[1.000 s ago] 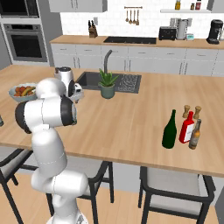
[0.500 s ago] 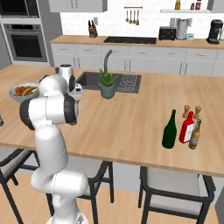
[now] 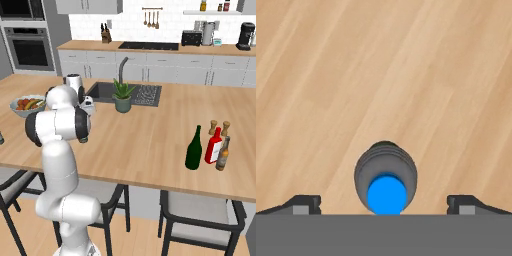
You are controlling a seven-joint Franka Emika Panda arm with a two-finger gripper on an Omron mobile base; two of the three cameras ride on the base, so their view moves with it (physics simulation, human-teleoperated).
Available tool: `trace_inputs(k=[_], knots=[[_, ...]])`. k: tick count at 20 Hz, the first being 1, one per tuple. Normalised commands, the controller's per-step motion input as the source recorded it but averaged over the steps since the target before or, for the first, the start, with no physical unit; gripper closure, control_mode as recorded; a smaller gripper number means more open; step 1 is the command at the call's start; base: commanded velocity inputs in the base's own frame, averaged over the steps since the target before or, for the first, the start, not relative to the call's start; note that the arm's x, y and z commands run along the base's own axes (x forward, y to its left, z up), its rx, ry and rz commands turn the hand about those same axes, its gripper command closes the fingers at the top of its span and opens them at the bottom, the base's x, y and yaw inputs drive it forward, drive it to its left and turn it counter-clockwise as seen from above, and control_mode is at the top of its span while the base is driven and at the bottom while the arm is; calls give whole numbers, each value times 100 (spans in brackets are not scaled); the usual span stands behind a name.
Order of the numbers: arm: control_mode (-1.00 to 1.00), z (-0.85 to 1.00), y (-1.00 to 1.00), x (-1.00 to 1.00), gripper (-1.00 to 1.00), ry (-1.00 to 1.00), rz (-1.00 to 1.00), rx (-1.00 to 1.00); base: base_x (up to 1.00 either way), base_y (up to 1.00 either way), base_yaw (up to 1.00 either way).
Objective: Move the plastic bottles in the middle to the plastics group, and the glass bottles in the middle to the glass group.
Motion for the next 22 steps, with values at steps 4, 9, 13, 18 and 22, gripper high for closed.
trace_inputs(k=[4, 9, 13, 18, 22], knots=[[-100, -11, 0, 12, -100, 0, 0, 0, 0, 0, 0], [-100, -13, 0, 19, -100, 0, 0, 0, 0, 0, 0], [-100, 0, 0, 3, -100, 0, 0, 0, 0, 0, 0], [-100, 0, 0, -9, -100, 0, 0, 0, 0, 0, 0], [-100, 0, 0, -23, -100, 0, 0, 0, 0, 0, 0]])
